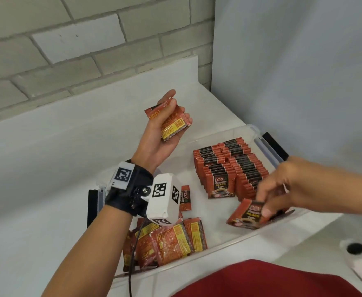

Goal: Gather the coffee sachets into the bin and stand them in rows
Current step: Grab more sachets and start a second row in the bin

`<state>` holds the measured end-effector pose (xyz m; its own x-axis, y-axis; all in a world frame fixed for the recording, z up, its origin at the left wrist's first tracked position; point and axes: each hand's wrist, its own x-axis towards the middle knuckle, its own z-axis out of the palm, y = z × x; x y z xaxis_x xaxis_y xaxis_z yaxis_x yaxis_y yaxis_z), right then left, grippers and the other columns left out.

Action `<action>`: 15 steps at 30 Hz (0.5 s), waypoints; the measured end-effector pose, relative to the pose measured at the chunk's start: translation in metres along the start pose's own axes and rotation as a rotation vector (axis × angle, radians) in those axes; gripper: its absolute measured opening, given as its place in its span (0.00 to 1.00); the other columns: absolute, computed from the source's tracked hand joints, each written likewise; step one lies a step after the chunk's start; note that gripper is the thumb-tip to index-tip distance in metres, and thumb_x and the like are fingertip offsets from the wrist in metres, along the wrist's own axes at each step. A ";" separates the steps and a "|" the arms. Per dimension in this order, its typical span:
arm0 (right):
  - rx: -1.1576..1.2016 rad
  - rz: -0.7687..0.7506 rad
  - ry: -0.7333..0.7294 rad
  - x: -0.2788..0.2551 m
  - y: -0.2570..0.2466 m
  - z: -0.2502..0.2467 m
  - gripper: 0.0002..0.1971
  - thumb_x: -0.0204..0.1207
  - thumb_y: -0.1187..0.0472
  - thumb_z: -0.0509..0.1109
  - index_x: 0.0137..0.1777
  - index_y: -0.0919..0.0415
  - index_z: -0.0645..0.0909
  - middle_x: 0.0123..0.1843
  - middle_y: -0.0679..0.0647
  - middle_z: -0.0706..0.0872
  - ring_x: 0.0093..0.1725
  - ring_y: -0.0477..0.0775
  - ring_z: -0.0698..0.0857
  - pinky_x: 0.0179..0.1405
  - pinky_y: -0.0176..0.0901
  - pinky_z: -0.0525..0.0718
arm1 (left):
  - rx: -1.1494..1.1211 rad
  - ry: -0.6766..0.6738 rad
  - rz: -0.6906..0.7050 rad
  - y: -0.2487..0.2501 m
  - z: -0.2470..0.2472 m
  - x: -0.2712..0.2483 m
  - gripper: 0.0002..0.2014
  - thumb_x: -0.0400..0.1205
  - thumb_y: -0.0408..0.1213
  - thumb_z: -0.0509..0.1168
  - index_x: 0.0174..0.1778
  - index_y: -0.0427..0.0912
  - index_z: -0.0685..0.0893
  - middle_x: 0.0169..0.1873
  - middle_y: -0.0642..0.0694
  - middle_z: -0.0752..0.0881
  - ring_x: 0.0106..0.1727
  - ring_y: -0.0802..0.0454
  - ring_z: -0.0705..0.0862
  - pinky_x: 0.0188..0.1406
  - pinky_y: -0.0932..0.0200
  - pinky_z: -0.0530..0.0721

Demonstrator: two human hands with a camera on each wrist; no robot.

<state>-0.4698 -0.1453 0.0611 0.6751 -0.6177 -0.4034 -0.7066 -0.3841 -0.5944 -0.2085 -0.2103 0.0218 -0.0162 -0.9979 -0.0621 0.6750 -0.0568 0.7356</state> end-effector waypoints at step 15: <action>-0.664 -0.037 -0.044 -0.004 0.029 0.003 0.09 0.80 0.47 0.66 0.57 0.42 0.84 0.38 0.32 0.67 0.57 0.40 0.75 0.50 0.34 0.76 | 0.017 0.037 0.000 0.000 0.001 -0.001 0.10 0.82 0.34 0.64 0.58 0.44 0.84 0.37 0.44 0.84 0.39 0.52 0.84 0.45 0.57 0.86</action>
<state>-0.4928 -0.1521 0.0432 0.6992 -0.5732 -0.4273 -0.6543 -0.7539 -0.0593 -0.2095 -0.2088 0.0223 0.0111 -0.9962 -0.0864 0.6626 -0.0574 0.7468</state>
